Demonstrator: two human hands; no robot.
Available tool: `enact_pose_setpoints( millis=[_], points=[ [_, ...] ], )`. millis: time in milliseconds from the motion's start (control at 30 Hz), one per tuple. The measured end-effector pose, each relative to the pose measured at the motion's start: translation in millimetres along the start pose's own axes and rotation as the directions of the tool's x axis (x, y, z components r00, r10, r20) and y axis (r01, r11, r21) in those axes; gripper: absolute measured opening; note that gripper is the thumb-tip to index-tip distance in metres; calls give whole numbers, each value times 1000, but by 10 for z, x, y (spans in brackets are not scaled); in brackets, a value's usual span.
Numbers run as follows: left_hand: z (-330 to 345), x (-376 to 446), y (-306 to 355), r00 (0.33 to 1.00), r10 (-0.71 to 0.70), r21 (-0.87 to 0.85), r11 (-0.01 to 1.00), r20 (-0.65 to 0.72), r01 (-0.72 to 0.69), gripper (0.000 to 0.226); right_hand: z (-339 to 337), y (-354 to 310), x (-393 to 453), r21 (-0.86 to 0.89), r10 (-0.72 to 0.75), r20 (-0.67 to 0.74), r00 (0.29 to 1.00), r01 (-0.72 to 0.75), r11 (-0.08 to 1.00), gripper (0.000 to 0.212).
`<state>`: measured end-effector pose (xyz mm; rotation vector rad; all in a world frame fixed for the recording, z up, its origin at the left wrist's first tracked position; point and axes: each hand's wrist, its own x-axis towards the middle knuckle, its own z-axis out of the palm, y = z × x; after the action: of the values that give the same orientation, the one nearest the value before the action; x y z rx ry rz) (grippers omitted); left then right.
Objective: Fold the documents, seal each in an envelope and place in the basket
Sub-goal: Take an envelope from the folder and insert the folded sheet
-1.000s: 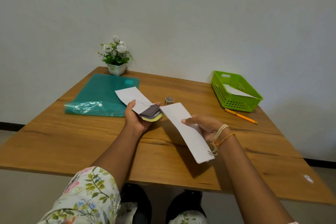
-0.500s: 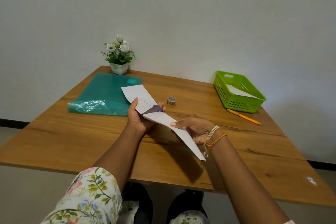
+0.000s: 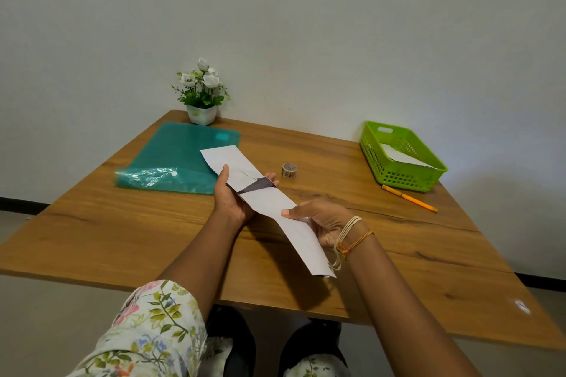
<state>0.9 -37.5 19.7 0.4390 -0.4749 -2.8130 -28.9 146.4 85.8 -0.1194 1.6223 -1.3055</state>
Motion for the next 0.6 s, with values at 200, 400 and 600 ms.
enact_pose_setpoints(
  millis=[200, 400, 600],
  points=[
    [-23, 11, -10, 1000, 4, -59, 998, 22, -3, 86, 80, -5, 38, 58, -15, -58, 998, 18, 998, 11],
    [-18, 10, -25, 1000, 3, 63, 998, 17, -4, 87, 181, -12, 126, 97, 9, -13, 1000, -8, 995, 26],
    [-11, -20, -30, 996, -44, 80, 996, 79, 38, 84, 284, -56, 235, 191, -34, 20, 999, 30, 981, 30]
  ],
)
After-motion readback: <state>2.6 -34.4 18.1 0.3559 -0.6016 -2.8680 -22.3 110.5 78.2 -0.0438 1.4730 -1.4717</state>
